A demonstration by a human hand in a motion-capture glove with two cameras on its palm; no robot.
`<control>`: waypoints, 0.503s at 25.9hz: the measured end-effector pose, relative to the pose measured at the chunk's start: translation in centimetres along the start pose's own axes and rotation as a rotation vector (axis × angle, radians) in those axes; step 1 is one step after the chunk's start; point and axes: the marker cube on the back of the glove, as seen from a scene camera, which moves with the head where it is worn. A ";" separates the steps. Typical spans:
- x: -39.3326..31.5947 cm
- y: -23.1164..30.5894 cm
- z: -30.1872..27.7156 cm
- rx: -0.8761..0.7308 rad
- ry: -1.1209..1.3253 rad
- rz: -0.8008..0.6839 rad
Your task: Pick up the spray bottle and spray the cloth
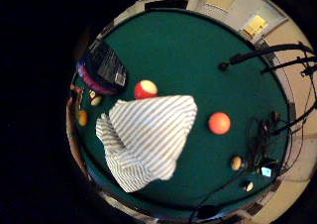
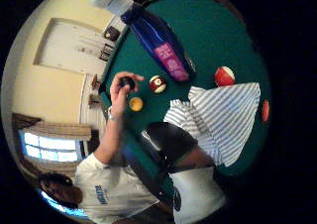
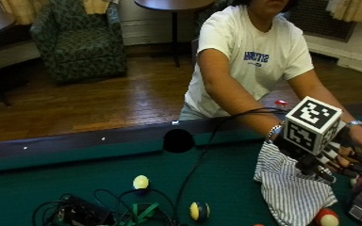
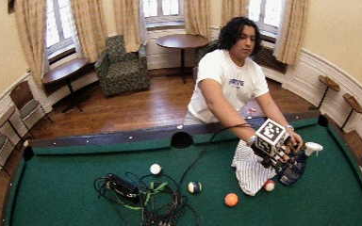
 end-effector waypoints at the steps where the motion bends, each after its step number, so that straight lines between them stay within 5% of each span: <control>1: 0.1 0.8 -0.3 -0.012 0.014 -0.013; 13: 0.6 11.5 -4.3 -0.058 0.209 -0.136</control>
